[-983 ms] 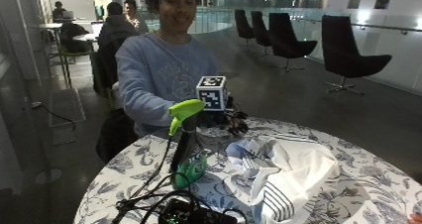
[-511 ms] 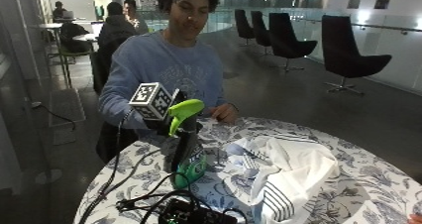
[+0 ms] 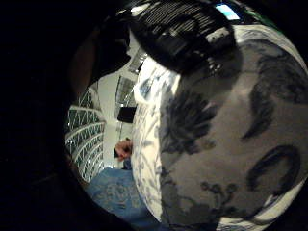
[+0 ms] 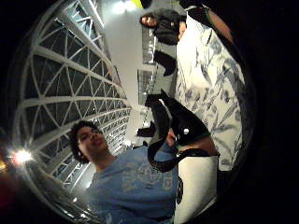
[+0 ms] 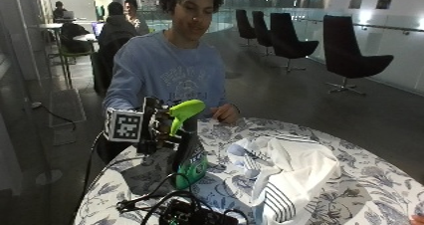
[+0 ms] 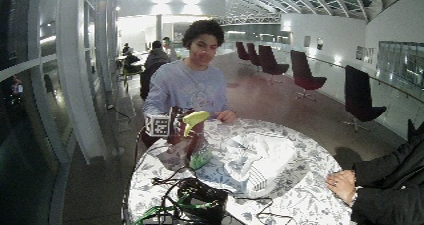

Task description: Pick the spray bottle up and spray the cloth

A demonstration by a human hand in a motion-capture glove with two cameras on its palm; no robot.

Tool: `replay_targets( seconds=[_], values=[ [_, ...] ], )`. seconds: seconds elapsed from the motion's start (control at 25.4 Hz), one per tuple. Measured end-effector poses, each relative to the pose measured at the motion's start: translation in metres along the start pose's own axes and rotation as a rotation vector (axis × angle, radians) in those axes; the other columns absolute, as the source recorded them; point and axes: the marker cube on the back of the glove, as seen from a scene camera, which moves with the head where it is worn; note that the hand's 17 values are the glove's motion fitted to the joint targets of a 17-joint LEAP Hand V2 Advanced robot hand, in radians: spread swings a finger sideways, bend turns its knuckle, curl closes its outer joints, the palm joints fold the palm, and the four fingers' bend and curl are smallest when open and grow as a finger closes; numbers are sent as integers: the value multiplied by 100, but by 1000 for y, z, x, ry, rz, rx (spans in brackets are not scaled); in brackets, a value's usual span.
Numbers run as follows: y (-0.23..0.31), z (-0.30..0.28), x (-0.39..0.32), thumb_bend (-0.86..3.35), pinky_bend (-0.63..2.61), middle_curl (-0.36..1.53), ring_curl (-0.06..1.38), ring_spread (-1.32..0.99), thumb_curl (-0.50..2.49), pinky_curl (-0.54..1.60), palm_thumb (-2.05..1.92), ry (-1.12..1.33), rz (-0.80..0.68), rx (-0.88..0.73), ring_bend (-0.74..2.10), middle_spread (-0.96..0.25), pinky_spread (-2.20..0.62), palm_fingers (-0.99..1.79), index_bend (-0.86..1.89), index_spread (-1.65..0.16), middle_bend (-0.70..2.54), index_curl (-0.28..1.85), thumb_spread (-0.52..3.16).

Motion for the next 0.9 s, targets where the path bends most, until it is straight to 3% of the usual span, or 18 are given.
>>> replay_targets(
  seconds=[0.16,0.67,0.9],
  values=[
    [-30,-10,12,9,35,33,27,3,29,33,61,92,51,139,30,0,20,49,14,-39,31,22,115],
    [-96,15,39,-1,19,37,26,6,30,30,63,163,167,331,26,-1,22,49,14,-38,40,25,106],
    [-104,20,44,0,-7,44,32,-2,32,14,68,178,141,371,45,-9,24,74,28,-33,58,32,102]
  ],
)
